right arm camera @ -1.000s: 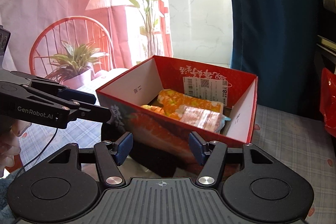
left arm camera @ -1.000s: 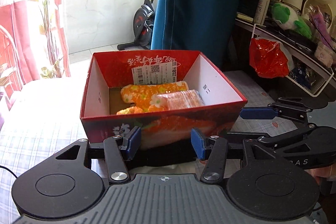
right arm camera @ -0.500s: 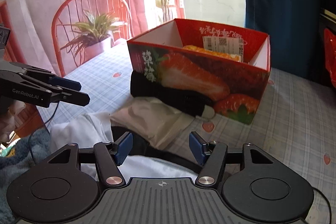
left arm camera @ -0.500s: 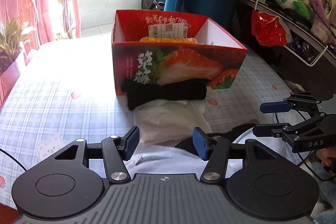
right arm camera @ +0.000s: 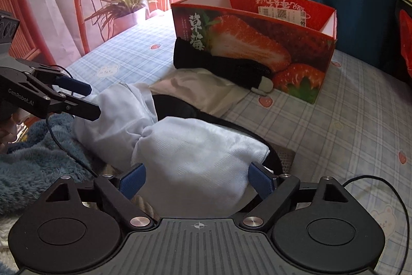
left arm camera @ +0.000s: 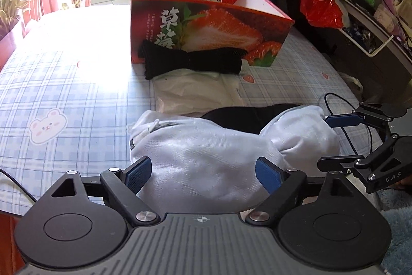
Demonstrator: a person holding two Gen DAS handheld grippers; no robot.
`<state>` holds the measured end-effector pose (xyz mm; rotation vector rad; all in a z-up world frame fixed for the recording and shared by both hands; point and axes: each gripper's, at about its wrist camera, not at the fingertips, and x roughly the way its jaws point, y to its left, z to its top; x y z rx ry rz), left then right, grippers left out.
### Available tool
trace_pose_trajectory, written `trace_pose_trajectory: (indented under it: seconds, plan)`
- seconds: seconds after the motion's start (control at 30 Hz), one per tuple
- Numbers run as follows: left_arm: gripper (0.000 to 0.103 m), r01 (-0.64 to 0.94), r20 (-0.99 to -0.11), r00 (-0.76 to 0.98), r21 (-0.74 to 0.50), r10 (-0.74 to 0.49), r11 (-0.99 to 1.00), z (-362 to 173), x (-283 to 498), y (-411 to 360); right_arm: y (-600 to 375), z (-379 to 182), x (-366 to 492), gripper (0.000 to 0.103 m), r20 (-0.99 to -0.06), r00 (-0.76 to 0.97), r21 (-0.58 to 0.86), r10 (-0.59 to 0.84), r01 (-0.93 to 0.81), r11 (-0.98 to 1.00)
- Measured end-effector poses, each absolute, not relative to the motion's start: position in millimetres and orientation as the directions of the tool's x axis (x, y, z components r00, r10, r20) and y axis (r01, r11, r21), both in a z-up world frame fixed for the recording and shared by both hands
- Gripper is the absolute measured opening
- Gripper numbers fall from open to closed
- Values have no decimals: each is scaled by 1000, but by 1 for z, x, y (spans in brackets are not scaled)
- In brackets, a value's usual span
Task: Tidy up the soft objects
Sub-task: 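Move the left gripper back to the table and close on the white cloth bundle, then lift the white cloth bundle with the left gripper and carry it into the red box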
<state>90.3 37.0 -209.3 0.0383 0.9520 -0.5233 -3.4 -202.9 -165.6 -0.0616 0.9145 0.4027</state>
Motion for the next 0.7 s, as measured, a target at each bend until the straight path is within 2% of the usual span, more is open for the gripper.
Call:
trace_pose_trajectory:
  seconds: [0.03,0.07,0.13,0.23,0.4,0.7]
  plan:
    - [85,446,-792,453,-197,-410,873,-215,94,34,-201,-170,-1,82,-788,533,116,309,-364,924]
    - [76,447,-801,436,-202,-409,871,-221,98,31,-200,-173,1,81,-794,527,112,304,-365,924]
    - [70,431,-821,395,-229,-411,873,-233,107,30,-197,-180,8,76,-805,518,97,289,-365,926]
    - [70,395,-821,374,-280,-431,875,-246,119,34,-199,-188,20,70,-811,510,106,287,-354,929]
    - [70,335,-813,371,-334,-449,881,-256,138,34,-206,-200,38,66,-793,527,152,305,-314,937]
    - [68,320,-795,459,-267,-395,909,-255,158,18,-201,-212,57,62,-759,585,139,284,-281,950]
